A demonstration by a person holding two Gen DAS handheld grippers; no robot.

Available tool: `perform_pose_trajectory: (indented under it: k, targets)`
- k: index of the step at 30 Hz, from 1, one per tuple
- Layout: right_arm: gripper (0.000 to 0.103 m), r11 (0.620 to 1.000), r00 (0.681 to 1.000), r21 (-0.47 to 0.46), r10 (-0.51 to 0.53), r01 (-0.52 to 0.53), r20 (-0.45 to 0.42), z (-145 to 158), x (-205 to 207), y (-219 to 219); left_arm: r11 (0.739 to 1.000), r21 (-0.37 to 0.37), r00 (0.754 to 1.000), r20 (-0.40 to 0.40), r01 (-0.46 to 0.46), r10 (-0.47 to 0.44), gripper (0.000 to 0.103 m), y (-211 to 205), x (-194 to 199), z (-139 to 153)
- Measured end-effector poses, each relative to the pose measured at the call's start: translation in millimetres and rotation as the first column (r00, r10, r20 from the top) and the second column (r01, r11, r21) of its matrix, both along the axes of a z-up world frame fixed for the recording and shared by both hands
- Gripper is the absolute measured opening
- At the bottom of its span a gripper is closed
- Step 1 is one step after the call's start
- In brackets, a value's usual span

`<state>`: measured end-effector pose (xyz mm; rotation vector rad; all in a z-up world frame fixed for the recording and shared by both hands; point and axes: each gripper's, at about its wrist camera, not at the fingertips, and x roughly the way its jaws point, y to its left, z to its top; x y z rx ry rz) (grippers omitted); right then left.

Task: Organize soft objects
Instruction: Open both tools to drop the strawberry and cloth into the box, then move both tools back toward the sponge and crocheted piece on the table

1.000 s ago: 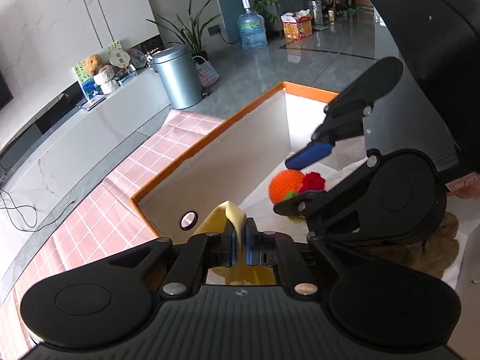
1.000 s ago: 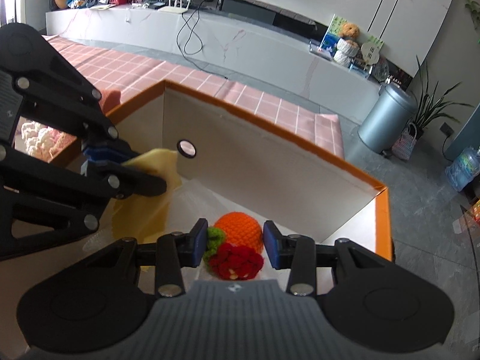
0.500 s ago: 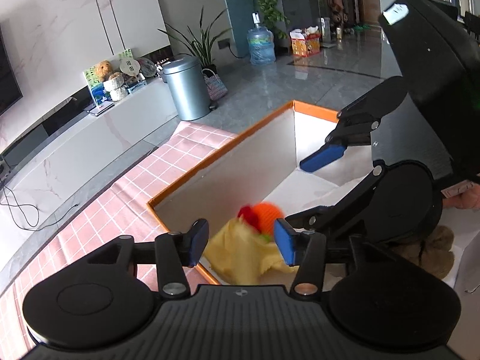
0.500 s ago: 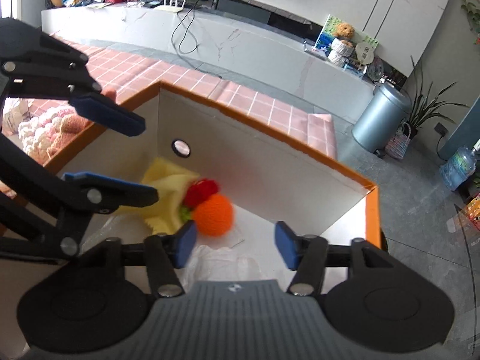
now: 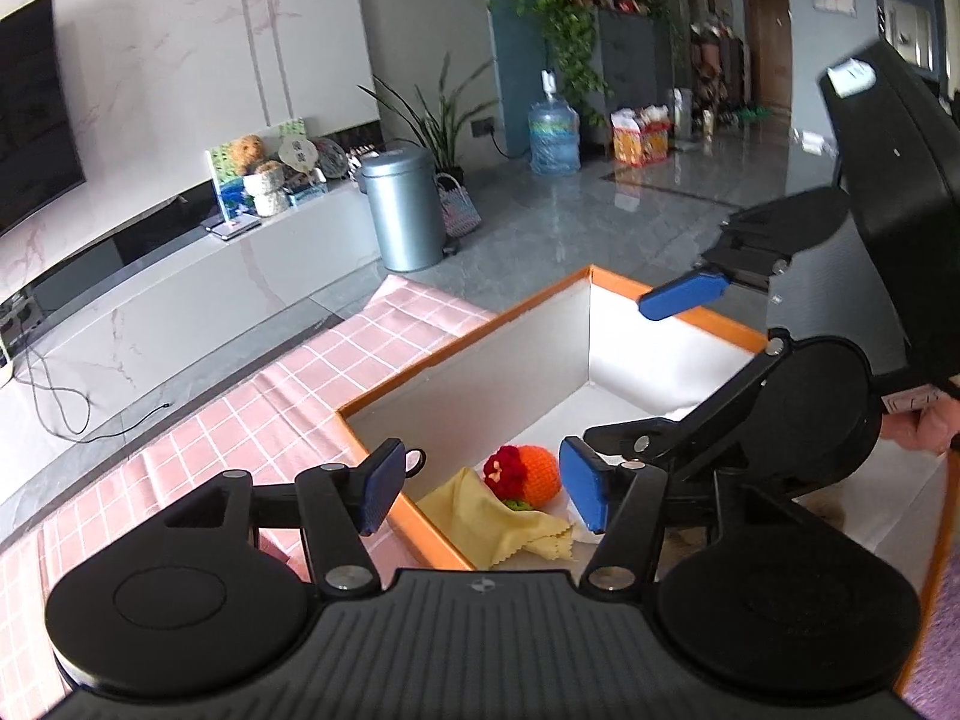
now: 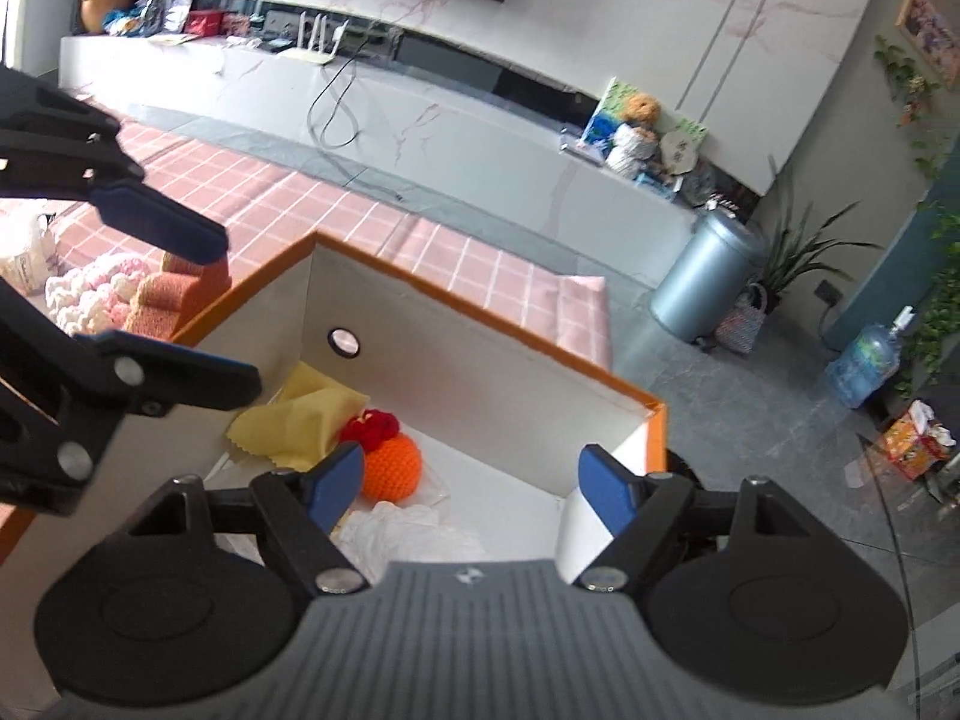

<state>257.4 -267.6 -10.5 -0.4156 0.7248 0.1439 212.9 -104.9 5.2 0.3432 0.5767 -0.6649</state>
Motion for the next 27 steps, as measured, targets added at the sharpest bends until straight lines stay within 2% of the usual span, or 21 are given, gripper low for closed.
perform_pose_trajectory:
  k: [10,14,20,27]
  targets:
    - [0.083,0.998,0.993,0.045,-0.05,0.045,0.11,22,-47,13,0.994,-0.088,0.997,0.047,-0.06,0.064,0.075,23,-36,20]
    - [0.083,0.992,0.987,0.096,-0.093,0.082,0.127,24,-63,17,0.99,-0.113,0.994,0.061,-0.079,0.086,0.075,31,-49,25]
    - [0.084,0.976,0.976,0.191,-0.14,0.107,0.169,32,-91,30,0.977,-0.168,0.988,0.057,-0.129,0.14,0.075,51,-69,25]
    - [0.085,0.967,0.964,0.243,-0.137,0.08,0.227,40,-119,56,0.956,-0.213,0.976,0.045,-0.2,0.214,0.075,80,-88,26]
